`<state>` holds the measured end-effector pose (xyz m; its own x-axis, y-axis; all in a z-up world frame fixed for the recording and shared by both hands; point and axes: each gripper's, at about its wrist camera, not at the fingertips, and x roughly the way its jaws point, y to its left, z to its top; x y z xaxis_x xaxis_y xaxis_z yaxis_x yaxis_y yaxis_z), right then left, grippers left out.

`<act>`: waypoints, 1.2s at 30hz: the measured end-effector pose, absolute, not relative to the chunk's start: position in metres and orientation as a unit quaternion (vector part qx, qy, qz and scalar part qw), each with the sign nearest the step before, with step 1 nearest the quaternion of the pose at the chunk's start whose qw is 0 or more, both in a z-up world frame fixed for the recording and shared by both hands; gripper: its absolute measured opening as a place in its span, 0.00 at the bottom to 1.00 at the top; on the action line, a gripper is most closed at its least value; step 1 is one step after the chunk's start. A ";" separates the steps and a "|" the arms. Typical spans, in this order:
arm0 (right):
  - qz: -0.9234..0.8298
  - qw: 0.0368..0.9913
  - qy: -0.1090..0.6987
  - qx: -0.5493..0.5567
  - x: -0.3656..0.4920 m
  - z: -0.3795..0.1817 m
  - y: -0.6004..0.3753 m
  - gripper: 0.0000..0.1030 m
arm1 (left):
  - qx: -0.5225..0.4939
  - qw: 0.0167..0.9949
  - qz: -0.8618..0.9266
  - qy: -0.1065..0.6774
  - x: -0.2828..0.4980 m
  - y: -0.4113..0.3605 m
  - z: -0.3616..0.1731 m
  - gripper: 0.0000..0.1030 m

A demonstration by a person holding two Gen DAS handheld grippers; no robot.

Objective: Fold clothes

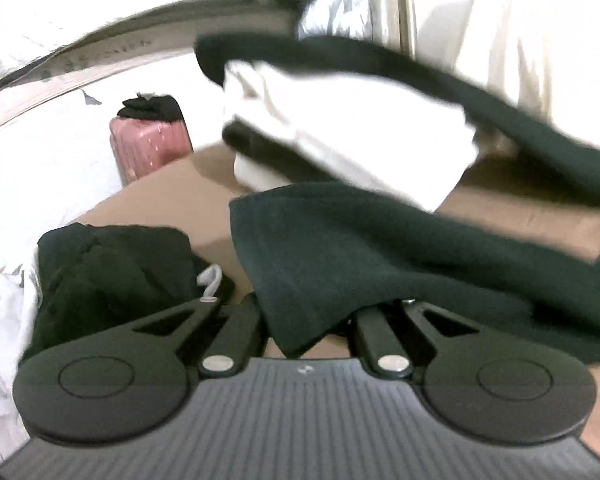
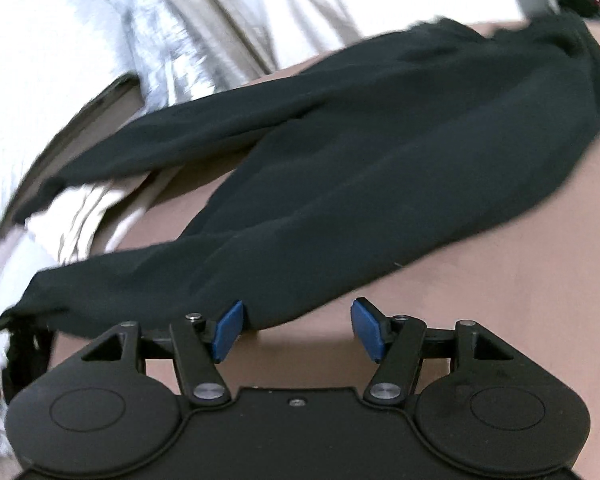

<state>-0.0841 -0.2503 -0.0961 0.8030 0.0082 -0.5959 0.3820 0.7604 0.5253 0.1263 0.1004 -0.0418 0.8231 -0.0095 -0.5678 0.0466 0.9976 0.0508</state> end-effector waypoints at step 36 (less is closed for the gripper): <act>0.072 0.905 0.362 0.213 -0.098 -0.078 -0.215 0.56 | -0.019 0.942 -0.009 0.334 -0.067 0.061 0.083 0.03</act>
